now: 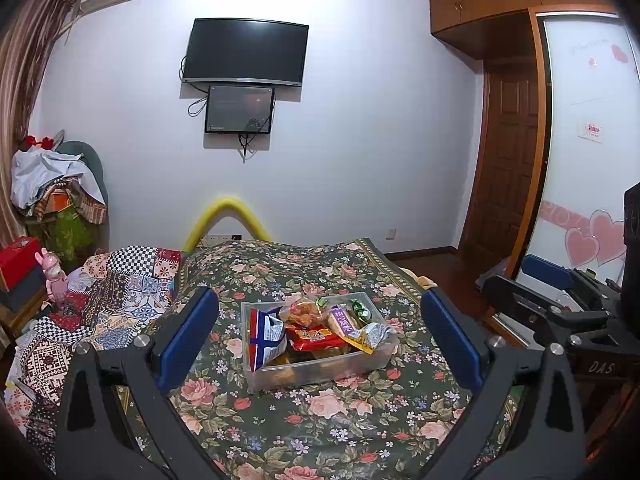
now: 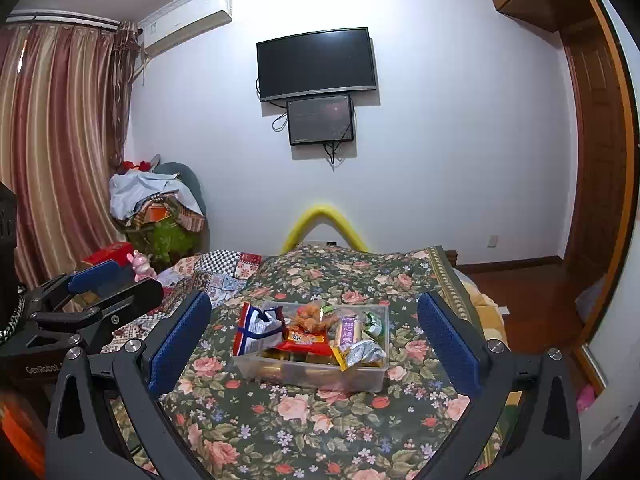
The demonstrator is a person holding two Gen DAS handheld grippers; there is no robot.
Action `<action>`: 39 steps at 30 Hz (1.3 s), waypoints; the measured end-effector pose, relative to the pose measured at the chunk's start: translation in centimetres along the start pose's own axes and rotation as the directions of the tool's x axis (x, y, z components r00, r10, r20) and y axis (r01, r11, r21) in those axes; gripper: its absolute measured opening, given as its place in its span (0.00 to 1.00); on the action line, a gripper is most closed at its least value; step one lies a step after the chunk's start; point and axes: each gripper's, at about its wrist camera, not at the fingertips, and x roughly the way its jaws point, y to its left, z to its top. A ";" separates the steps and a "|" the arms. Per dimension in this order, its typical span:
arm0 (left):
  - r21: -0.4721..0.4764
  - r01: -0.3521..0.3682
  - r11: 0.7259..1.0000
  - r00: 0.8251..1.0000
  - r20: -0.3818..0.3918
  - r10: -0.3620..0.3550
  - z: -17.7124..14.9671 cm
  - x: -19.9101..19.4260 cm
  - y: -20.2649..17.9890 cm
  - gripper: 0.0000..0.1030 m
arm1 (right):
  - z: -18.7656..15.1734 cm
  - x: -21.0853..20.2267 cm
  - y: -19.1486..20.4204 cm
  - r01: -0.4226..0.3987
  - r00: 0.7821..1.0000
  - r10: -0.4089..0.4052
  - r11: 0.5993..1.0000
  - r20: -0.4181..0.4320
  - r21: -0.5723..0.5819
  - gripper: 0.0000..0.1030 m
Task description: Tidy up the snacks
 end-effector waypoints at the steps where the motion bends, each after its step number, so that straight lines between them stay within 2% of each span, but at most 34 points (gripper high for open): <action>1: 0.001 -0.001 1.000 1.000 0.000 0.001 0.0 0.0 0.0 1.00 | 0.0 0.0 0.0 0.000 1.000 0.000 1.000 -0.001 0.000 1.00; 39: 0.002 0.006 1.000 1.000 -0.004 -0.006 -0.4 -0.1 -0.2 1.00 | -0.2 -0.4 -0.2 0.023 1.000 -0.023 1.000 0.001 0.002 1.00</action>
